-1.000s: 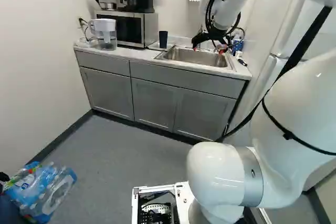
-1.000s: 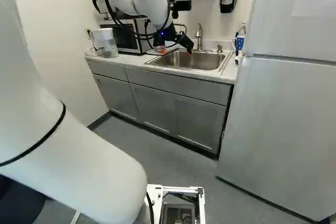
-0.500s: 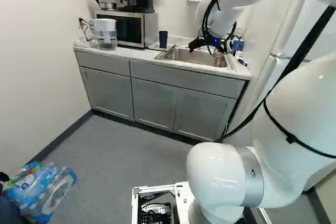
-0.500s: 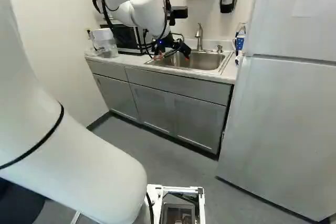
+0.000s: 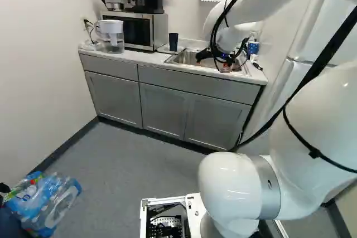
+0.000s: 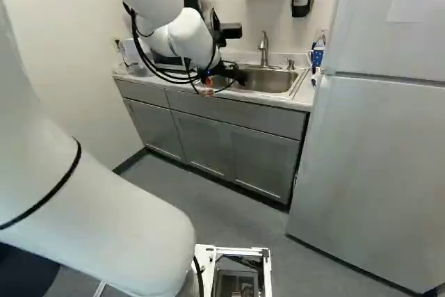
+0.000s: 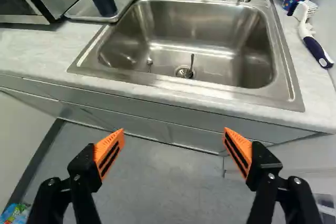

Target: Rinse the cup and place it in the tray

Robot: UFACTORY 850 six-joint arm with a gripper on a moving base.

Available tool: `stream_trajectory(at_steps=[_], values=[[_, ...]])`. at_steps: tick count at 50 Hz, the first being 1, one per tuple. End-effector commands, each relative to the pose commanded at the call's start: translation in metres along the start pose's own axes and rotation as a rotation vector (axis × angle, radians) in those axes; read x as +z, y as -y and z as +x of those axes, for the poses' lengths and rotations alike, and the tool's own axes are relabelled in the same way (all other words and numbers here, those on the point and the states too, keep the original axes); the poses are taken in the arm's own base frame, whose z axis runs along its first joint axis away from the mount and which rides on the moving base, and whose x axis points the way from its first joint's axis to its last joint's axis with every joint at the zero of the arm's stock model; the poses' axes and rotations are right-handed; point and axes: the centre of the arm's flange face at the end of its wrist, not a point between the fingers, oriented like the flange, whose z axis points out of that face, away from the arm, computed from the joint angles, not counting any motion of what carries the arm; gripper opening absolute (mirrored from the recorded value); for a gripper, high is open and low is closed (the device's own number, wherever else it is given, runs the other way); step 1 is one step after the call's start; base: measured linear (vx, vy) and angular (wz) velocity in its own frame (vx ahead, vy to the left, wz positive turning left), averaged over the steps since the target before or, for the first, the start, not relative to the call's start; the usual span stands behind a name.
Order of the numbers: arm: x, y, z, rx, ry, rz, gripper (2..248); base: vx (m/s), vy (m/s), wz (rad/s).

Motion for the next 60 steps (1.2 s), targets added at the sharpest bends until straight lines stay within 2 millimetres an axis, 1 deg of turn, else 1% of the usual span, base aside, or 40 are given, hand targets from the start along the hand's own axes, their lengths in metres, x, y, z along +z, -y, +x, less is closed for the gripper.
stream_trajectory(at_steps=[13,29,52,60], values=[[0.009,0.009,-0.035,-0.020,-0.054,0.022,247,0.000,0.000,0.000],[0.016,0.021,-0.086,-0.046,-0.128,0.054,247,0.000,0.000,0.000],[0.015,0.031,-0.153,-0.076,-0.222,0.093,247,0.000,0.000,0.000],[0.014,0.033,-0.171,-0.083,-0.248,0.105,247,0.000,0.000,0.000]])
